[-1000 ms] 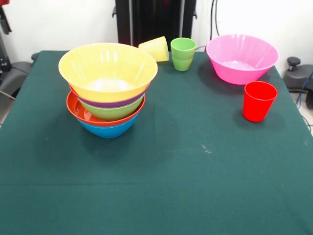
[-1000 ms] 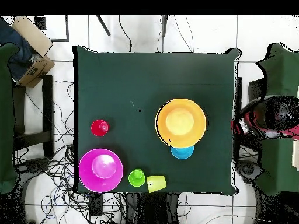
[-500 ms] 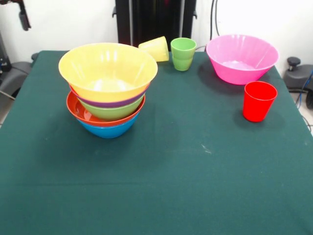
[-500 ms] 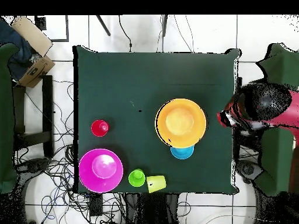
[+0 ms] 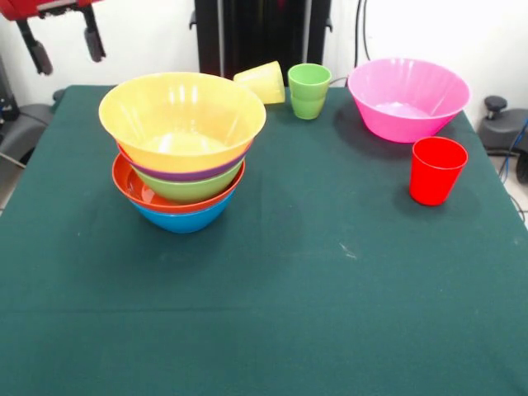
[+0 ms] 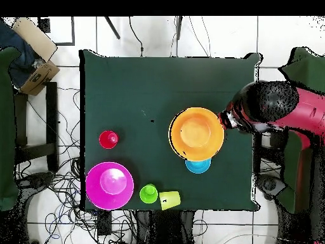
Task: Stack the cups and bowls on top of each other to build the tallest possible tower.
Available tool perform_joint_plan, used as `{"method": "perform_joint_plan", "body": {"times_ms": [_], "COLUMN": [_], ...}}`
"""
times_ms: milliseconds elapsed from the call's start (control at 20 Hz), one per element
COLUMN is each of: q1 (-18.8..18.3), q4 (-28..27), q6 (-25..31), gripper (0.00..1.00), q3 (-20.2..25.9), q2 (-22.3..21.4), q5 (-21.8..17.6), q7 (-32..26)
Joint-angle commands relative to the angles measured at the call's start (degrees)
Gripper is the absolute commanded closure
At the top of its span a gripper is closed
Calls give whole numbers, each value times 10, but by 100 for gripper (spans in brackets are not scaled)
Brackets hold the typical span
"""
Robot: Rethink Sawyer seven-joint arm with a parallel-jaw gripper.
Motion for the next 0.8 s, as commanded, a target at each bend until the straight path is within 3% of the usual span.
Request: {"method": "perform_joint_plan", "body": {"times_ms": [50,300,450,600,800], "q1": [32,99,122,139,141], "q4": [50,5,-39,-86,-119], "q6": [-53,-8,82,171,219], "gripper": [0,0,0,0,0], "q3": [-16,-52,-62,-76,-95], "q2": [64,84,69,42,19], "q5": [4,-25,-21,-42,-85], "q7": [122,172,163,128,69]}}
